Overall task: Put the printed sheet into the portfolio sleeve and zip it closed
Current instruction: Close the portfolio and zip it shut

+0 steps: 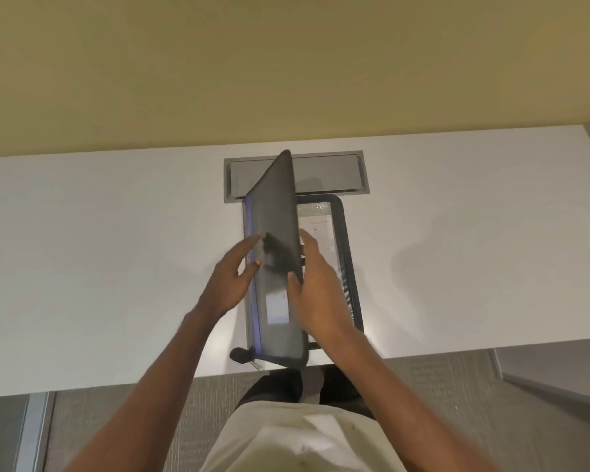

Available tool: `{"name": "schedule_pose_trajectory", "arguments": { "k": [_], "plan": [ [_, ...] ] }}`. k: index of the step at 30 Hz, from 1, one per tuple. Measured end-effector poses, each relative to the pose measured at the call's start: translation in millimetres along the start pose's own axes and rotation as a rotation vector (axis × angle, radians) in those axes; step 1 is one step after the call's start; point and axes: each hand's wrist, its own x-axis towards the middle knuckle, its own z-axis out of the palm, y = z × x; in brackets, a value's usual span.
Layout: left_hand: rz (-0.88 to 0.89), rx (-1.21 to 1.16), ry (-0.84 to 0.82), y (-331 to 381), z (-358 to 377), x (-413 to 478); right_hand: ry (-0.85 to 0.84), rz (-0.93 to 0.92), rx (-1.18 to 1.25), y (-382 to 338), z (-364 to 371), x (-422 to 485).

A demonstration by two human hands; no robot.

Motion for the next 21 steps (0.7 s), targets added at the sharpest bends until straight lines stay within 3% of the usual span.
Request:
{"name": "schedule_pose_trajectory", "arguments": {
  "k": [7,21],
  "plan": [
    [0.005,0.286,-0.28,-43.5,35.9,-14.9,0.106,0.173,-0.063,58.1,-28.1,11.1],
    [-0.186,0.707,-0.209,-25.4,99.0,-3.0,-0.071,0.322,-0.254,130.7,-8.7,28.0]
  ]
}}
